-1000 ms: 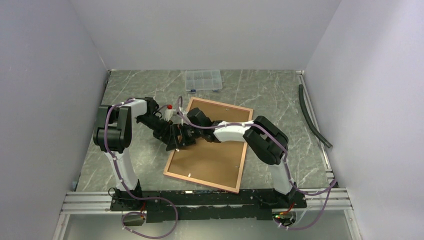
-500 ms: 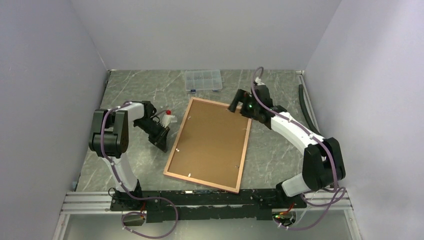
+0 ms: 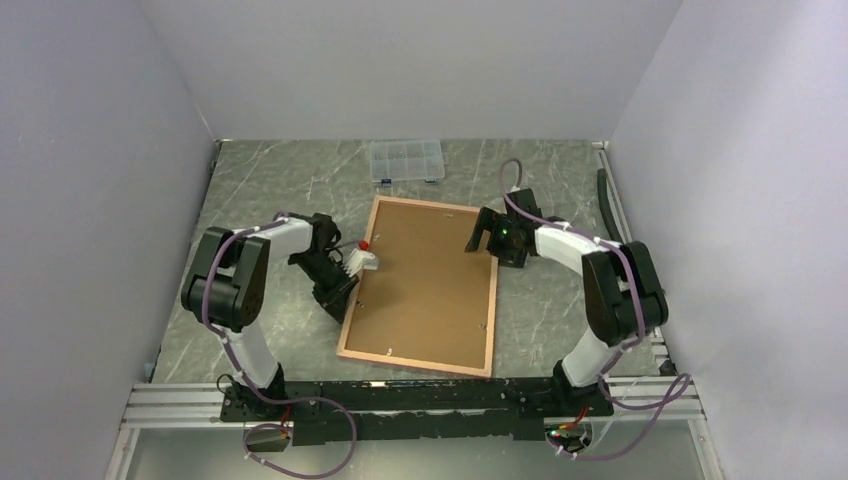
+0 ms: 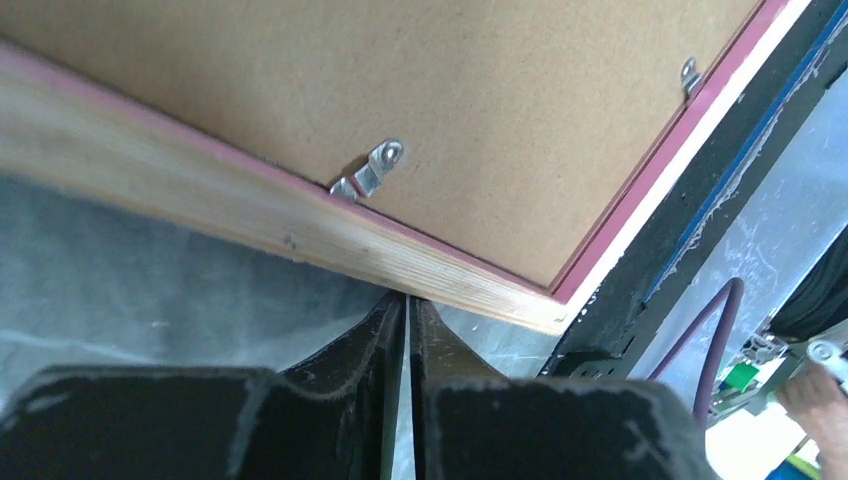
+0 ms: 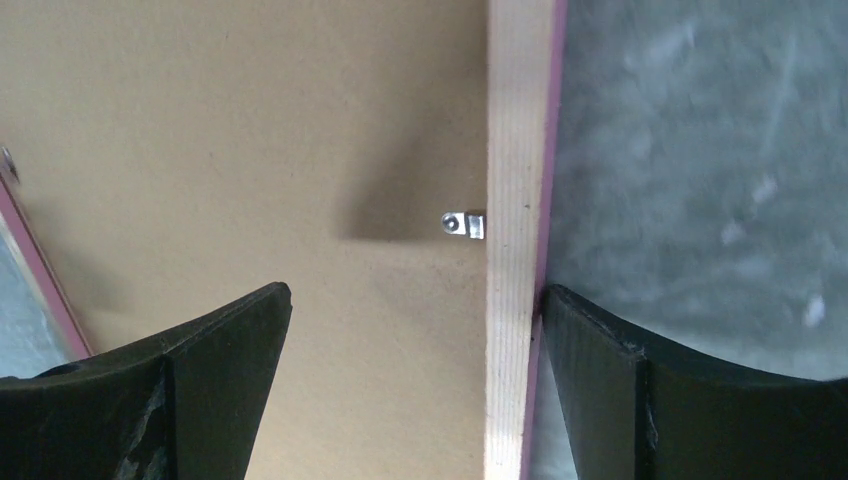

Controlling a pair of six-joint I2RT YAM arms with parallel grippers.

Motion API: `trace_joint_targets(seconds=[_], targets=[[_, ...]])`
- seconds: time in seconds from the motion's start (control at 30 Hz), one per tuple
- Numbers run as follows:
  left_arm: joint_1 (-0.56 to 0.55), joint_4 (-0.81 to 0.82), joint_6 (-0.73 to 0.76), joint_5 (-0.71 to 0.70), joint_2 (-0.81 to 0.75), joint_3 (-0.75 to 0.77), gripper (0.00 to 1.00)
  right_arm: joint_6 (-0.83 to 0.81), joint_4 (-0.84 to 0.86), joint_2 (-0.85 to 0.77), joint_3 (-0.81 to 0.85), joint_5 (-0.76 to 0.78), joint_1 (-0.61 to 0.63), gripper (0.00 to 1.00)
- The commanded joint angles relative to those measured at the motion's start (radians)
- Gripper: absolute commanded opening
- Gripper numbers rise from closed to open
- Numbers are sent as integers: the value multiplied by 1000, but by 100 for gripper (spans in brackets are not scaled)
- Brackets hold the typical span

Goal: Put the photo into the frame

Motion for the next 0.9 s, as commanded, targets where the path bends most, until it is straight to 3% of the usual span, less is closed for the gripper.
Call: trace_joint_targets(seconds=[0.0, 0.17, 0.3, 0.37, 0.47, 0.6, 0.73, 0.87], targets=[[-83, 80, 2, 7, -19, -21, 14, -12, 42, 98, 153, -147, 3, 100], [-209, 66, -8, 53, -5, 9, 15, -42, -45, 155, 269, -145, 3, 100], [-215, -1, 4, 48, -6, 44, 16, -66, -95, 140, 281, -80, 3, 100], [-161, -60, 33, 46, -35, 79, 16, -62, -82, 83, 255, -22, 4, 100], [9, -177, 88, 119, -49, 192, 17, -30, -43, -24, 216, 1, 11, 100], [210, -244, 45, 256, 51, 392, 21, 14, -5, -75, 218, 0, 93, 100], [264, -182, -141, 354, 192, 496, 28, 66, 22, -4, 279, -6, 225, 99], [264, -95, -237, 367, 278, 480, 30, 125, 87, 103, 339, -40, 341, 99]])
